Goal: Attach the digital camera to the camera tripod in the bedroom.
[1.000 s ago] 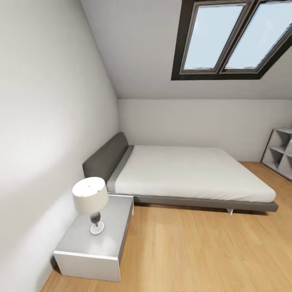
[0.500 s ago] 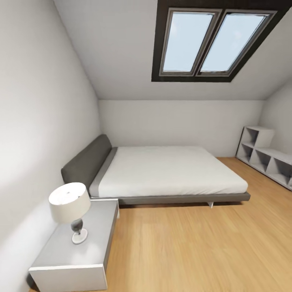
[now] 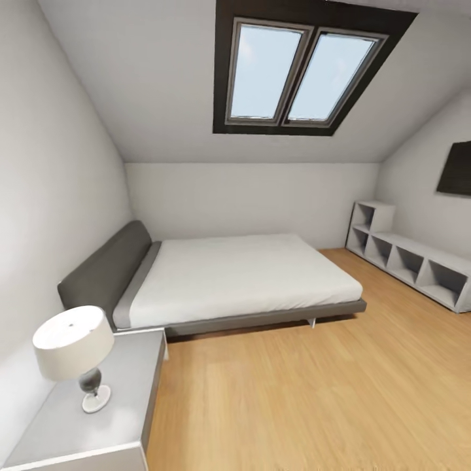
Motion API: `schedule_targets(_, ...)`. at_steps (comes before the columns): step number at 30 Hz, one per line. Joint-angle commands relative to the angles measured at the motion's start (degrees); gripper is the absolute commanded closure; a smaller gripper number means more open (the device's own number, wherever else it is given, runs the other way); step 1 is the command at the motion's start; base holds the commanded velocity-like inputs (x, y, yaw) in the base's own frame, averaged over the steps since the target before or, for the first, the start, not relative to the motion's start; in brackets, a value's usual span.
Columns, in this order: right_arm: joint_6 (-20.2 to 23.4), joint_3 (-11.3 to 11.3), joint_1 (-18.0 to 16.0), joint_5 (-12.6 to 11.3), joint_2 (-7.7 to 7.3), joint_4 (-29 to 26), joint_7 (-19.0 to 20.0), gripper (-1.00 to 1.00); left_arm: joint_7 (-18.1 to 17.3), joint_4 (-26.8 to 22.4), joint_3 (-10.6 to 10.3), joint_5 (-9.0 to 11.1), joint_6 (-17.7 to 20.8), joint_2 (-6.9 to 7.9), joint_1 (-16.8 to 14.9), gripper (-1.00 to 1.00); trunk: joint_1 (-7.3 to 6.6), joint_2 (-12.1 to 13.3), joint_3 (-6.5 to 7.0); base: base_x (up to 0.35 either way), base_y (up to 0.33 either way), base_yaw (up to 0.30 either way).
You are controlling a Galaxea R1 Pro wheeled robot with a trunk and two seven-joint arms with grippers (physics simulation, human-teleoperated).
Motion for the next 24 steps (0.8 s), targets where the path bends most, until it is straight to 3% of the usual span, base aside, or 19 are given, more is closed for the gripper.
schedule_targets(1, -0.2, 0.0, 0.0, 0.1, 0.0, 0.0, 0.0, -1.0, 0.0, -0.1, 0.2, 0.1, -0.1, -0.01, 0.0, -1.0, 0.0, 0.0, -0.03, 0.0, 0.0, -0.283)
schedule_targets(24, -0.1, 0.0, 0.0, 0.2, 0.0, 0.1, 0.0, -1.0, 0.0, -0.1, 0.2, 0.1, -0.1, -0.01, 0.0, -1.0, 0.0, 0.0, 0.48, 0.0, 0.0, -0.283)
